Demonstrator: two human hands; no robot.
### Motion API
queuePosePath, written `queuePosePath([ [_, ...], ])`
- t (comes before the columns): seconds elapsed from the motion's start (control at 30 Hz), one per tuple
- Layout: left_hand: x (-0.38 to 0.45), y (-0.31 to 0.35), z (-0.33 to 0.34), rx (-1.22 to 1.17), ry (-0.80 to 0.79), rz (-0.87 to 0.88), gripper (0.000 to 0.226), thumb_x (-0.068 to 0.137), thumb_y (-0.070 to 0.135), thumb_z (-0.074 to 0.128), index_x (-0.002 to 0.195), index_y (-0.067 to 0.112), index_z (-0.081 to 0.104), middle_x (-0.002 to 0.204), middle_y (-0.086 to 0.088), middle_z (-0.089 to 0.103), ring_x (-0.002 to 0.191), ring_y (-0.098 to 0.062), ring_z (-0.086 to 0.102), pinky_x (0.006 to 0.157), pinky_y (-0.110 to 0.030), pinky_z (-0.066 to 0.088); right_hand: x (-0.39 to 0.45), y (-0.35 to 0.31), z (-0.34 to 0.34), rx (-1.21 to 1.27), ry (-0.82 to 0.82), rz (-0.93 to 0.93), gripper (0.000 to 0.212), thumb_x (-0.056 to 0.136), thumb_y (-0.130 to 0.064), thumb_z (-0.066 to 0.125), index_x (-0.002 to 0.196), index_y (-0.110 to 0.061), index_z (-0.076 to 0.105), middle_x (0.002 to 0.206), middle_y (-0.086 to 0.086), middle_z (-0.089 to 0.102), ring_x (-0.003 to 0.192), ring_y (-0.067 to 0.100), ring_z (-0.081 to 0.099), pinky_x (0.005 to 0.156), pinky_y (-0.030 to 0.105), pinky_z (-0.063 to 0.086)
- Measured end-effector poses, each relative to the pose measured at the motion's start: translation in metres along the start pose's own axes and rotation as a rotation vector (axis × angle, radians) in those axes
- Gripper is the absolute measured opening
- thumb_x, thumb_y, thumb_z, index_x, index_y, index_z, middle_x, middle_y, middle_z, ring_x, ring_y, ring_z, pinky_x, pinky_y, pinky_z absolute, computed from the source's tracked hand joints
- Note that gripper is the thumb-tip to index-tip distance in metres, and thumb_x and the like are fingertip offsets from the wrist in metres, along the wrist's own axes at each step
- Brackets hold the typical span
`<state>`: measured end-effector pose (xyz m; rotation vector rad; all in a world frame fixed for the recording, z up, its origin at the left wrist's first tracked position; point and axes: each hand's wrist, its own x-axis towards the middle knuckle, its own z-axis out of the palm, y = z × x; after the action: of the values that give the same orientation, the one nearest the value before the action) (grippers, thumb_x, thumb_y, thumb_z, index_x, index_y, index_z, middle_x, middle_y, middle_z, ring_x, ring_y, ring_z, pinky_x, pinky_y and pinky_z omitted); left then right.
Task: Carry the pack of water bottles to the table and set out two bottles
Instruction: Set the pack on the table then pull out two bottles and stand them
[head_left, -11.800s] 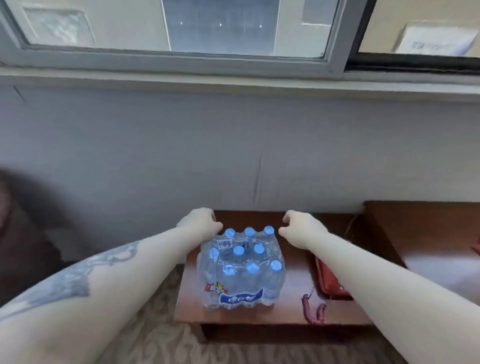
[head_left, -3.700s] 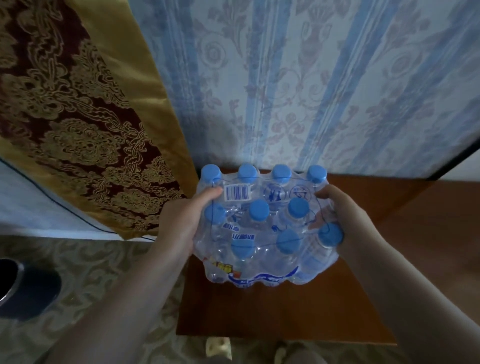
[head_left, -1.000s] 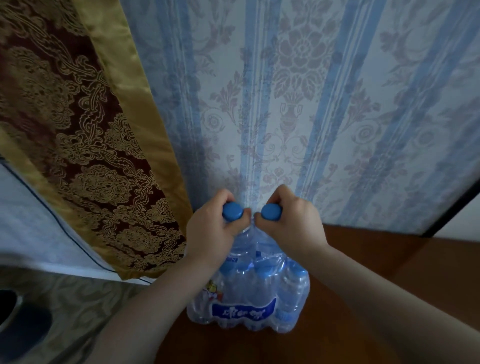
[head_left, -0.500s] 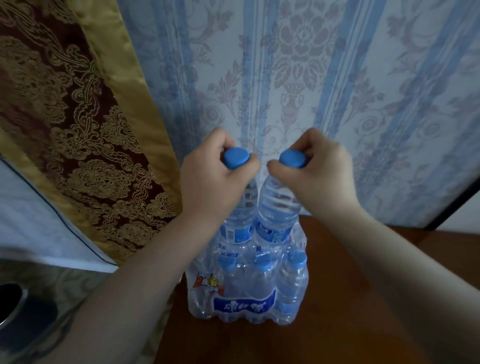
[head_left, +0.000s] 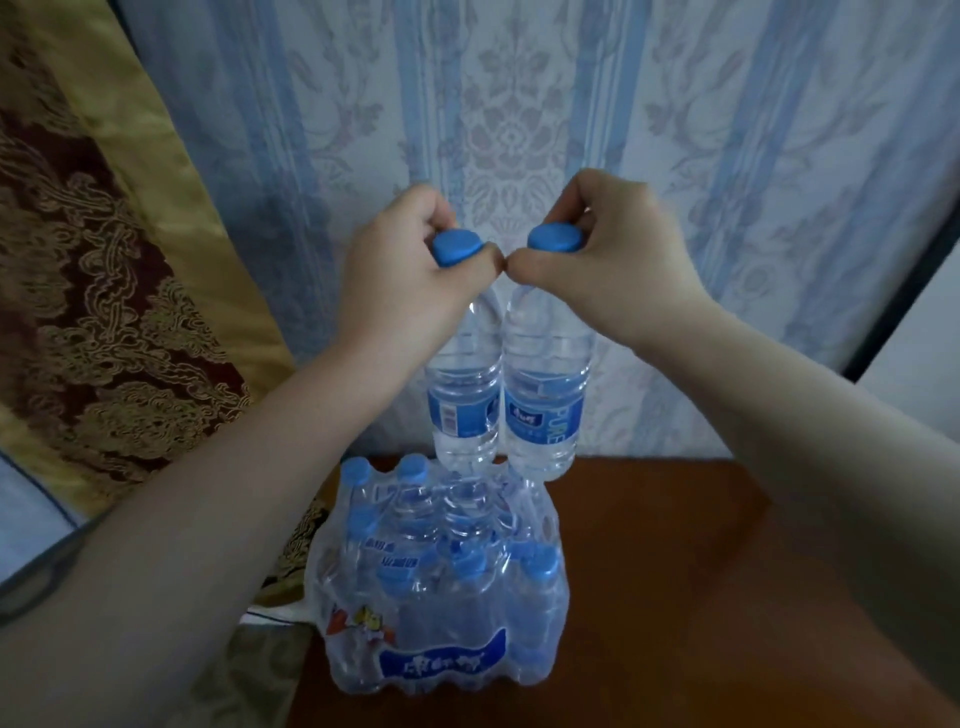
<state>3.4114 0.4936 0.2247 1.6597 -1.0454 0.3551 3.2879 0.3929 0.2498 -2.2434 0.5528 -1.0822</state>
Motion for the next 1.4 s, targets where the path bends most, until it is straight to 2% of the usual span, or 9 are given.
queuePosePath([
  [0.1,0.001,0.003,0.007,0.072,-0.084,0.027,0.028,0.077,0.030,0.072,0.081,0.010,0.054,0.057,0.005,0.049,0.050,-0.011,0.042,0.049,-0.031,0.033,-0.001,0.009,-0.009,-0.070,-0.062,-0.035,0.031,0.071,-0.033,0.079,0.078,-0.017,0.054,0.063,-0.008,0.054,0.055,0.006,0.047,0.051,0.021,0.037],
  [0.23,-0.003,0.005,0.017,0.157,-0.231,0.056,0.022,0.084,0.031,0.068,0.082,0.015,0.054,0.057,0.004,0.049,0.051,-0.009,0.045,0.048,-0.028,0.031,-0.007,0.025,-0.017,-0.179,-0.182,-0.077,0.020,0.082,-0.029,0.071,0.087,-0.012,0.060,0.068,-0.002,0.057,0.061,0.014,0.050,0.056,0.027,0.040],
  [0.4,-0.008,0.010,0.037,0.195,-0.302,0.047,0.021,0.086,0.031,0.067,0.080,0.014,0.056,0.058,0.005,0.050,0.054,-0.009,0.047,0.050,-0.028,0.033,-0.010,0.043,-0.035,-0.204,-0.274,-0.056,0.019,0.083,-0.031,0.070,0.081,-0.016,0.059,0.064,-0.007,0.052,0.057,0.007,0.047,0.047,0.014,0.035],
  [0.67,0.006,0.034,0.096,0.261,-0.361,-0.054,0.028,0.080,0.039,0.071,0.079,0.016,0.054,0.069,0.007,0.050,0.071,-0.020,0.054,0.054,-0.030,0.036,0.007,0.080,-0.073,-0.303,-0.296,0.020,0.023,0.077,-0.033,0.074,0.076,-0.015,0.060,0.065,-0.007,0.054,0.056,0.005,0.047,0.043,0.013,0.035],
  [0.8,-0.003,0.032,0.129,0.272,-0.462,-0.109,0.035,0.077,0.041,0.072,0.066,0.024,0.044,0.069,0.007,0.050,0.066,-0.019,0.054,0.052,-0.030,0.034,0.001,0.110,-0.082,-0.381,-0.309,0.123,0.023,0.075,-0.035,0.075,0.075,-0.019,0.059,0.069,-0.007,0.056,0.060,0.007,0.050,0.048,0.025,0.035],
  [0.87,-0.012,0.026,0.149,0.303,-0.537,-0.108,0.035,0.076,0.043,0.071,0.066,0.024,0.043,0.067,0.007,0.052,0.061,-0.015,0.053,0.049,-0.029,0.031,-0.007,0.131,-0.087,-0.421,-0.299,0.217,0.025,0.077,-0.038,0.074,0.074,-0.022,0.056,0.071,-0.007,0.056,0.062,0.010,0.052,0.048,0.026,0.036],
  [1.0,-0.031,0.009,0.188,0.349,-0.656,-0.107,0.034,0.074,0.047,0.070,0.071,0.020,0.049,0.074,0.000,0.057,0.069,-0.024,0.058,0.052,-0.030,0.034,-0.029,0.176,-0.099,-0.459,-0.231,0.369,0.028,0.080,-0.043,0.072,0.076,-0.020,0.056,0.069,-0.009,0.054,0.060,0.006,0.049,0.046,0.027,0.034],
  [1.1,-0.047,0.001,0.206,0.357,-0.732,-0.139,0.034,0.074,0.046,0.070,0.069,0.022,0.046,0.069,0.002,0.054,0.059,-0.014,0.050,0.047,-0.028,0.029,-0.046,0.200,-0.106,-0.495,-0.226,0.434,0.029,0.080,-0.043,0.073,0.081,-0.018,0.058,0.069,-0.008,0.055,0.060,0.006,0.049,0.046,0.026,0.034],
  [1.4,-0.052,0.022,0.269,0.403,-0.782,-0.167,0.033,0.075,0.040,0.072,0.083,0.010,0.062,0.075,-0.006,0.066,0.066,-0.022,0.060,0.055,-0.032,0.043,-0.055,0.276,-0.152,-0.513,-0.282,0.522,0.028,0.078,-0.043,0.073,0.086,-0.019,0.059,0.079,-0.003,0.059,0.070,0.014,0.057,0.050,0.027,0.040],
])
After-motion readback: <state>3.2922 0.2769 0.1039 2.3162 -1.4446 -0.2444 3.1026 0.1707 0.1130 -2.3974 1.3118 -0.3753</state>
